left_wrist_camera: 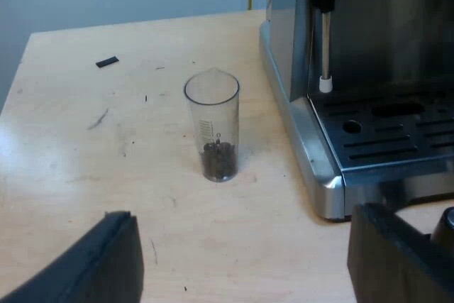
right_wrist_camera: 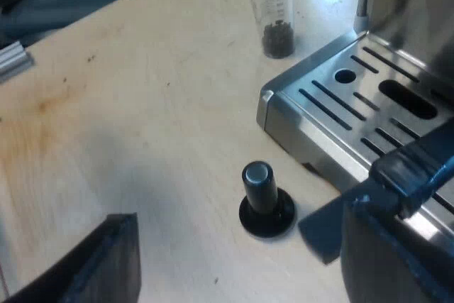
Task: Pour the beans into the coffee machine
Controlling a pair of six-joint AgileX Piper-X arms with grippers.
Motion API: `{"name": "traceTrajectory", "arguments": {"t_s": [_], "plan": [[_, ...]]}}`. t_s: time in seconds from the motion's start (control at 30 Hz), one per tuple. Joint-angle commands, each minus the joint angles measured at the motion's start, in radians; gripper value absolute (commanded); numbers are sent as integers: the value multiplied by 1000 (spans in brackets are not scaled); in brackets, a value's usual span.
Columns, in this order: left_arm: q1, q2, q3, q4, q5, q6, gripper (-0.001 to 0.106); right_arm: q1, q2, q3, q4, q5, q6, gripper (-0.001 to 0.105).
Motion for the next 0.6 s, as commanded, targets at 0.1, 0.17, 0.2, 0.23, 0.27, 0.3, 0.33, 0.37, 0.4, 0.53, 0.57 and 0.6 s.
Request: {"name": "traceTrajectory", "arguments": {"t_s": [0.1,0.17,0.2,0.23,0.27,0.3,0.33,0.37,0.4,0.53,0.57,0.6], "plan": [[0,3,50,-77,-11,-3,63,32,25,-9,-65,30,18,62],[0,3,72,-105,-11,-3,63,43,32,-9,-81,30,18,62],[0,3,85,-121,-11,-3,64,52,36,-9,-89,30,18,62],[0,3,103,-142,-11,-3,66,61,39,-9,-99,30,18,62],[0,3,118,-158,-11,-3,71,68,42,-9,-102,36,18,62],[0,3,127,-166,-11,-3,74,72,43,-9,-106,40,18,62],[0,4,145,-187,-11,-3,80,80,43,-9,-105,46,18,62],[0,4,160,-214,-11,-3,85,86,43,-9,-105,48,18,62],[0,6,172,-226,-11,-3,86,89,43,-9,-105,49,18,62],[0,5,228,-309,-11,-13,86,96,43,-9,-105,51,18,62],[0,7,243,-336,-11,-22,86,96,43,-9,-105,51,18,62],[0,7,248,-345,-11,-31,86,96,43,-9,-105,51,18,62]]}}
